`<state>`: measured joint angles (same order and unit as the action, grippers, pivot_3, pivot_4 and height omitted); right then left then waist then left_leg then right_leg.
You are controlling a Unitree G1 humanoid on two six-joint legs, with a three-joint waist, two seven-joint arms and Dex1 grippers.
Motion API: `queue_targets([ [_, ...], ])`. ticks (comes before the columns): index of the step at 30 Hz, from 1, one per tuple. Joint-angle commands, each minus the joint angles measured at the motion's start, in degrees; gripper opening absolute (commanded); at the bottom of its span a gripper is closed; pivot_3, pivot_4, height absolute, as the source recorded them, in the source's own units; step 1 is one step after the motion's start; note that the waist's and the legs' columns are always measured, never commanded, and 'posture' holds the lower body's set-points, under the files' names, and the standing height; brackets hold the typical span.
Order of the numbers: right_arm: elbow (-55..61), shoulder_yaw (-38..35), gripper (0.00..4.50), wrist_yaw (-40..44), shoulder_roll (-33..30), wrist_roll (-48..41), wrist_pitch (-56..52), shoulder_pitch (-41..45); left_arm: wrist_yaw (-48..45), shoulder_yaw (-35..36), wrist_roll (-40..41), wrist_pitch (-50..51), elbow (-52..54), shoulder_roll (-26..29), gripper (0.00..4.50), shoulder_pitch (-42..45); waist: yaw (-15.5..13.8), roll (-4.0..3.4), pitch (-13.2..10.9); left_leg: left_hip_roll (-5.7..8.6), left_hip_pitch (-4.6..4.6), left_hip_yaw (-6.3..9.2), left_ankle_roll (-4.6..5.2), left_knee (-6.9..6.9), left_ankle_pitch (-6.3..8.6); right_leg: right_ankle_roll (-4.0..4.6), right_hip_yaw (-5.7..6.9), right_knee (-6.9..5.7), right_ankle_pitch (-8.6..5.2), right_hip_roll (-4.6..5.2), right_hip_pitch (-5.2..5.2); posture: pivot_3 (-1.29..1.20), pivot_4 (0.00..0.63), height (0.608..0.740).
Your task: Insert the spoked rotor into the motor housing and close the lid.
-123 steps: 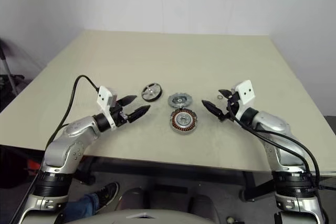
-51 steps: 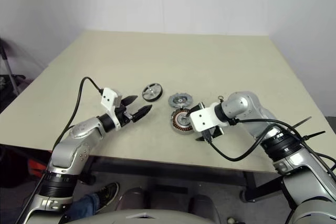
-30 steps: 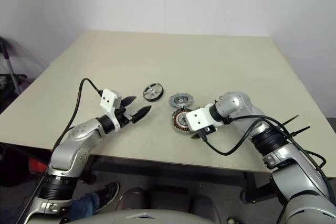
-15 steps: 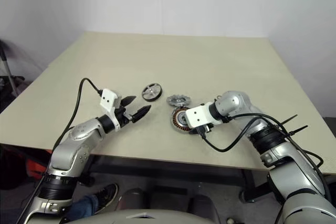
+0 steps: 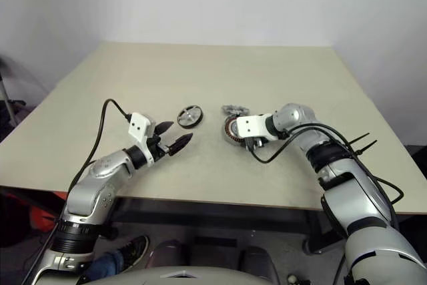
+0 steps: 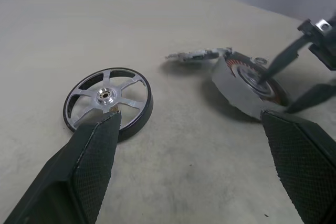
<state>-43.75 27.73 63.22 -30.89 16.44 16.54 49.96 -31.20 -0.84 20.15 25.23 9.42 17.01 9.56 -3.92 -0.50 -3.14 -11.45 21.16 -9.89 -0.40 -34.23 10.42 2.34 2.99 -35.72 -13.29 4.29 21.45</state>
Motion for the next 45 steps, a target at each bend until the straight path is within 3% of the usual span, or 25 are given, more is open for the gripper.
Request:
queue_targets([
  [1,-4.5,-1.5,1.95,-3.0,1.6,0.7,2.3,3.2,0.2,0.0,-0.1,-1.1,1.1,-0.2,4.5,0.5,0.0,0.0,0.0,0.0,0.03,0.0,0.04,0.01,0.03,0.04,0.0,0.0,0.02,0.0,0.05,0.0,0.0,0.74],
  [4,-7.4,-1.6,1.95,-2.8,2.8,0.5,3.1,3.6,0.5,0.2,-0.1,-1.0,1.3,-0.2,4.5,0.3,0.2,0.01,0.0,-0.07,0.11,-0.03,0.1,0.05,0.06,0.1,0.02,0.0,0.0,-0.04,0.18,0.0,0.0,0.74],
  [11,-1.6,-4.3,4.17,-0.1,3.0,-3.0,2.7,0.6,0.8,0.6,-0.1,-1.0,1.6,0.1,4.5,-0.4,0.0,-0.06,0.0,-0.08,0.11,-0.09,0.08,0.05,0.06,0.11,0.02,-0.01,-0.01,-0.04,0.2,0.0,0.0,0.74],
  [17,10.5,-12.4,4.17,0.0,2.4,-11.0,-10.2,-2.0,0.6,0.4,0.5,-0.8,1.8,-0.2,4.5,-0.4,-0.2,-0.06,0.0,-0.07,0.59,-0.09,0.09,0.05,0.05,0.11,0.02,-0.03,0.0,-0.04,0.69,0.0,0.0,0.74],
  [23,4.7,-23.6,4.17,-10.7,1.5,-16.3,-22.8,-1.6,-0.5,0.5,0.7,-0.8,0.5,0.1,4.5,1.0,-0.6,-0.06,0.0,-0.04,0.59,-0.09,0.1,0.04,0.06,0.12,0.02,-0.02,0.0,-0.03,0.67,0.0,0.0,0.74],
  [31,-2.9,-29.4,4.17,-17.6,-1.8,-17.4,-24.2,-3.8,-1.9,0.1,0.3,-1.1,-1.4,0.6,4.5,3.0,-0.6,-0.07,0.0,-0.03,0.58,-0.11,0.09,0.06,0.05,0.11,0.02,-0.02,0.0,-0.02,0.7,0.0,0.0,0.74],
  [45,-4.1,-29.5,4.17,-17.9,-1.5,-17.6,-23.7,-3.9,-1.8,0.4,-0.1,-1.5,-1.8,0.6,4.5,2.8,-0.7,-0.12,-0.1,-0.03,0.58,-0.15,0.1,0.06,0.06,0.11,0.02,-0.01,0.0,-0.02,0.72,0.0,0.0,0.74],
])
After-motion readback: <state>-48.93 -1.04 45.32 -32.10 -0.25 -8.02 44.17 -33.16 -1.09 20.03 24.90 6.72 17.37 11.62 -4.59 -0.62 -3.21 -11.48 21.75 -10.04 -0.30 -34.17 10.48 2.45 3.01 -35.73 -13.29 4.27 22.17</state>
